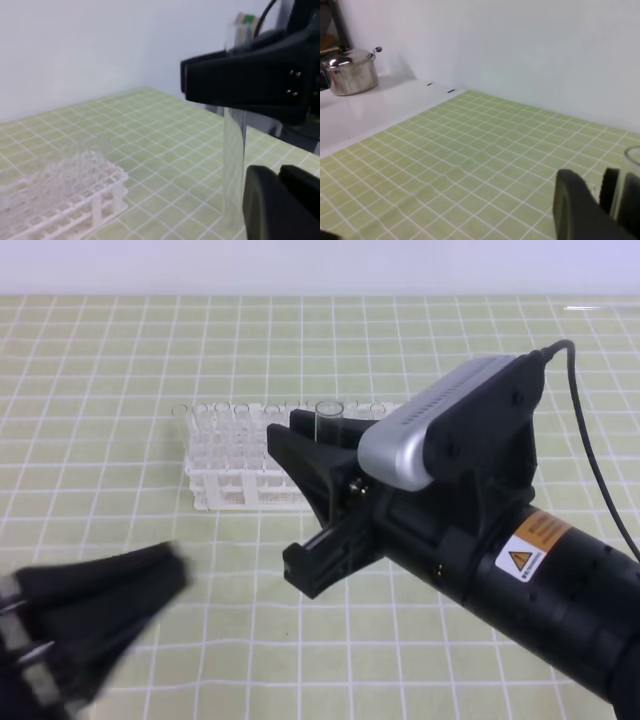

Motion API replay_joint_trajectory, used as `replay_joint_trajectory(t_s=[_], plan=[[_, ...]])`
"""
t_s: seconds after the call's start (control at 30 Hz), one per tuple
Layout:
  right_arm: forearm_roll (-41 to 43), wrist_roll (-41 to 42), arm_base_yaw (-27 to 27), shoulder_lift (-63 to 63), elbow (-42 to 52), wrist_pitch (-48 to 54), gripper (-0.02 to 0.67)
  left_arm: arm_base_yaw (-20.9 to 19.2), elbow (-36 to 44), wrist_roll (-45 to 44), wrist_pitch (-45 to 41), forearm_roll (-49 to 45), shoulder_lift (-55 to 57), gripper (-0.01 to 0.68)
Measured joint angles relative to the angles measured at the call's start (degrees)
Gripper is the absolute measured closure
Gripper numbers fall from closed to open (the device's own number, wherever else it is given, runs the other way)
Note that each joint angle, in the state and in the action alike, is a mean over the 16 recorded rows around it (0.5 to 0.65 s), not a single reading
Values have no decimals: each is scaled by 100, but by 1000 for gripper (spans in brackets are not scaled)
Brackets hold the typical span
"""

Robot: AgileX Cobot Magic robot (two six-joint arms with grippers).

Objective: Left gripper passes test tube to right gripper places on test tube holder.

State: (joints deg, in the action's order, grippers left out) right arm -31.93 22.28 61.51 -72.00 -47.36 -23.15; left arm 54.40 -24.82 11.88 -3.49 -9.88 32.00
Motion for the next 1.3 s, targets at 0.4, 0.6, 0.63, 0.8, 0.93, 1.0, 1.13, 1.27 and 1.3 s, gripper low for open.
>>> replay_joint_trajectory(t_s=[0.4, 0.6, 0.63, 0.8, 0.93, 1.0, 1.13, 1.27, 1.3], plan=[[-50, 84, -27, 52, 0, 152, 564, 2, 403, 17, -1396, 206, -2113, 674], [-50, 84, -27, 55, 0, 208, 564, 0, 1307, 40, -236, 299, -2502, 675], [-50, 84, -27, 55, 0, 219, 564, -1, 1466, 45, -55, 307, -2526, 675], [-50, 87, -27, 58, 0, 272, 564, -2, 2154, 66, 631, 316, -2560, 675], [-79, 194, -35, 60, 0, 298, 564, -2, 2482, 74, 841, 317, -2557, 675], [-131, 295, -66, 60, 0, 291, 564, -2, 2527, 73, 668, 317, -2557, 675], [-285, 515, -217, 60, 0, 249, 564, -1, 2532, 68, 295, 318, -2563, 675], [-429, 739, -470, 60, 0, 202, 564, -2, 2534, 62, 122, 319, -2560, 675], [-462, 795, -544, 60, 0, 187, 564, -2, 2538, 61, 99, 319, -2557, 675]])
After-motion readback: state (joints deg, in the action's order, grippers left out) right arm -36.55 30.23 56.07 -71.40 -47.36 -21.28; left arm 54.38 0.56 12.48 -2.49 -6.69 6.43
